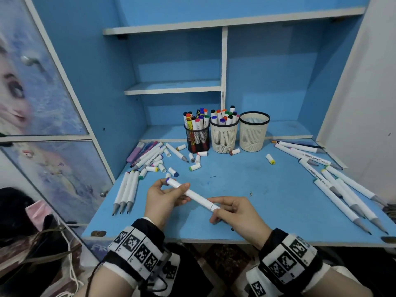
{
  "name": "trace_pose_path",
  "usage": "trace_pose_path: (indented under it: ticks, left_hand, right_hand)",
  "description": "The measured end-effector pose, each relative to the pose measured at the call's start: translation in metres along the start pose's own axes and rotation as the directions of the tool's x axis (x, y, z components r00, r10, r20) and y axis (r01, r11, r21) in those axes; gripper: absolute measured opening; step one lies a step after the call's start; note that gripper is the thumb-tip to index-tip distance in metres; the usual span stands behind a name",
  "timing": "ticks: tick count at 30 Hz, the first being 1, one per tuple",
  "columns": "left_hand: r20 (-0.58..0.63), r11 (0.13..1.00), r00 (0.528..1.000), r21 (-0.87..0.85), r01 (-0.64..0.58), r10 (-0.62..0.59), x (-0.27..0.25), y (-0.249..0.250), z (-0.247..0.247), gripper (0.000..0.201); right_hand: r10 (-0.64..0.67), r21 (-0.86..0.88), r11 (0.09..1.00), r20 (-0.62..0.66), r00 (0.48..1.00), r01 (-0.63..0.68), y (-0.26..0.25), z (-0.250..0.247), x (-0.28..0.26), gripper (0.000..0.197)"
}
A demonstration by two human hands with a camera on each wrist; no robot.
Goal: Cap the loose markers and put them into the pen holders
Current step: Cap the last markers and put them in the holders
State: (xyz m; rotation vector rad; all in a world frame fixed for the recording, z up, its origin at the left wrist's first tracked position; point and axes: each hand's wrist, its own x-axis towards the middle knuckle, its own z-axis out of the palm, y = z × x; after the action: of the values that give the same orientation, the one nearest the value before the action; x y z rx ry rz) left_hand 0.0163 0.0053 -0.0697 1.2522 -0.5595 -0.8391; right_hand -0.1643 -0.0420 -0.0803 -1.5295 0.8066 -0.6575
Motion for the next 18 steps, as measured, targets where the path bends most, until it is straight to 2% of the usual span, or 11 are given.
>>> trace_pose_path:
  ticks: [2,5,7,9,12,13,15,16,18]
  left_hand:
    - [0.032,0.996,0.998,0.067,-0.063,0.061,-0.002,0.015,0.006,0.044]
    - [0.207,0.935,0.969,0.298,-0.192,0.133,-0.004,0.04,0.019,0.042]
    - [0.317,0.871,0.94,0.42,-0.257,0.124,-0.001,0.057,0.026,0.036]
    - [0.376,0.824,0.922,0.49,-0.285,0.095,0.006,0.071,0.027,0.027]
    - [0.371,0.766,0.927,0.579,-0.28,0.058,0.026,0.086,0.017,0.023]
    - [0.354,0.741,0.933,0.61,-0.281,0.062,0.035,0.089,0.01,0.022]
    - [0.297,0.674,0.952,0.69,-0.266,0.072,0.055,0.092,-0.007,0.02]
    - [0.261,0.608,0.963,0.753,-0.251,0.074,0.066,0.092,-0.018,0.019]
    - [0.178,0.378,0.982,0.907,-0.187,0.059,0.087,0.091,-0.04,0.018]
  right_hand:
    - [0.002,0.006,1.0,0.039,0.999,-0.003,-0.006,0.002,0.002,0.023]
    - [-0.037,-0.023,0.999,0.08,0.996,0.038,-0.016,0.005,0.009,0.015]
    - [-0.082,-0.041,0.995,0.082,0.993,0.085,-0.026,0.004,0.015,0.012]
    - [-0.109,-0.076,0.99,0.08,0.991,0.115,-0.038,0.001,0.023,0.016]
    - [-0.127,-0.191,0.973,0.041,0.991,0.133,-0.055,-0.007,0.035,0.011]
    - [-0.137,-0.219,0.966,0.022,0.99,0.138,-0.061,-0.011,0.039,0.006]
    - [-0.171,-0.268,0.95,-0.029,0.985,0.157,-0.071,-0.021,0.051,0.009]
    - [-0.189,-0.294,0.942,-0.065,0.98,0.162,-0.076,-0.027,0.057,0.01]
    - [-0.227,-0.351,0.921,-0.132,0.965,0.169,-0.086,-0.041,0.071,0.026]
